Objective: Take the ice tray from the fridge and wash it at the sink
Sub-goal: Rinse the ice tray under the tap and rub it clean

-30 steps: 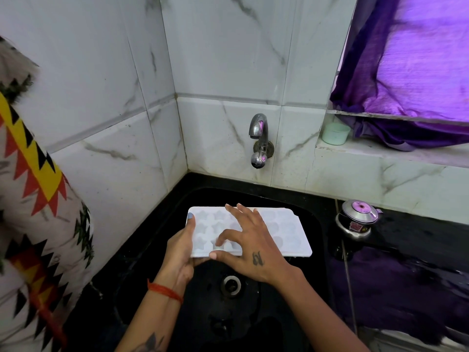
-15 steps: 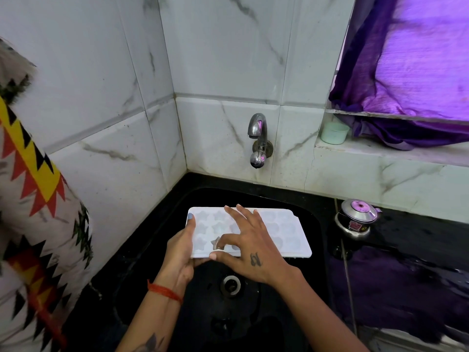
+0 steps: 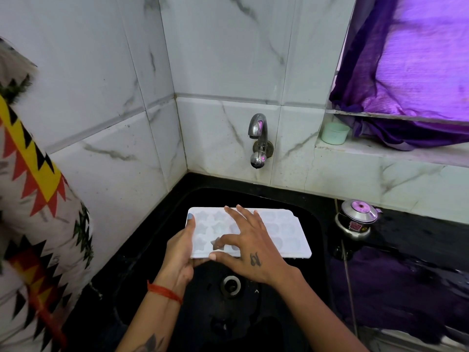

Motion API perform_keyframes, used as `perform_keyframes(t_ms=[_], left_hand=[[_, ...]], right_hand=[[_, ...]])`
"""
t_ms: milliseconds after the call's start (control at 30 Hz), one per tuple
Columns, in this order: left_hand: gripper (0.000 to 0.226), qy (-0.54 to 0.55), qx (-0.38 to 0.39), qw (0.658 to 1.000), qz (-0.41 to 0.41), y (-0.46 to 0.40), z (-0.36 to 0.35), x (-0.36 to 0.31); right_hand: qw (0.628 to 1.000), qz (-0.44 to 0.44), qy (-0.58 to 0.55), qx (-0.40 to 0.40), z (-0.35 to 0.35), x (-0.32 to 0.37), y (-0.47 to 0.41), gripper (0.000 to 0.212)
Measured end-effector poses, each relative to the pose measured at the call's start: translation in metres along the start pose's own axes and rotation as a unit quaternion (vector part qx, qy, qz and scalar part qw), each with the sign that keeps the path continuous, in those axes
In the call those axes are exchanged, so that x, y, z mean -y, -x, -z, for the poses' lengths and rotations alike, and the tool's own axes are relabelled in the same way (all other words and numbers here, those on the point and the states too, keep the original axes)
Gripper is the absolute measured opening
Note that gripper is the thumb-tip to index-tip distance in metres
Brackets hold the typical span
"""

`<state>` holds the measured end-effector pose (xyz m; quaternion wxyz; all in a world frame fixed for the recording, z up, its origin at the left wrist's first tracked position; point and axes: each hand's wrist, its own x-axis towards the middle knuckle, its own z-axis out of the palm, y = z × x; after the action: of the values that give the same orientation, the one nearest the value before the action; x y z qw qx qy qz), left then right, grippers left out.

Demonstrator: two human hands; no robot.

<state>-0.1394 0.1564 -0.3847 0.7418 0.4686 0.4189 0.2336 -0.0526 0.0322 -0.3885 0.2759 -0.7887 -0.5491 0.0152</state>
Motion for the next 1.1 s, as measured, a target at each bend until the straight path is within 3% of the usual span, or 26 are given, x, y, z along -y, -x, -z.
perform_keyframes(t_ms=[567,1100], left_hand=[[0.039,0.004,0.005,1.000,0.000,0.0024,-0.0021,-0.0007],[0.037,0.018,0.018,1.000,-0.001,0.0003,-0.0018,0.0014]], right_hand=[[1.000,0.000,0.000,0.000,0.0013,-0.0001,0.0016,0.047],[0.994,-0.031,-0.101,-0.025,0.0071,0.0032,-0.0021,0.045]])
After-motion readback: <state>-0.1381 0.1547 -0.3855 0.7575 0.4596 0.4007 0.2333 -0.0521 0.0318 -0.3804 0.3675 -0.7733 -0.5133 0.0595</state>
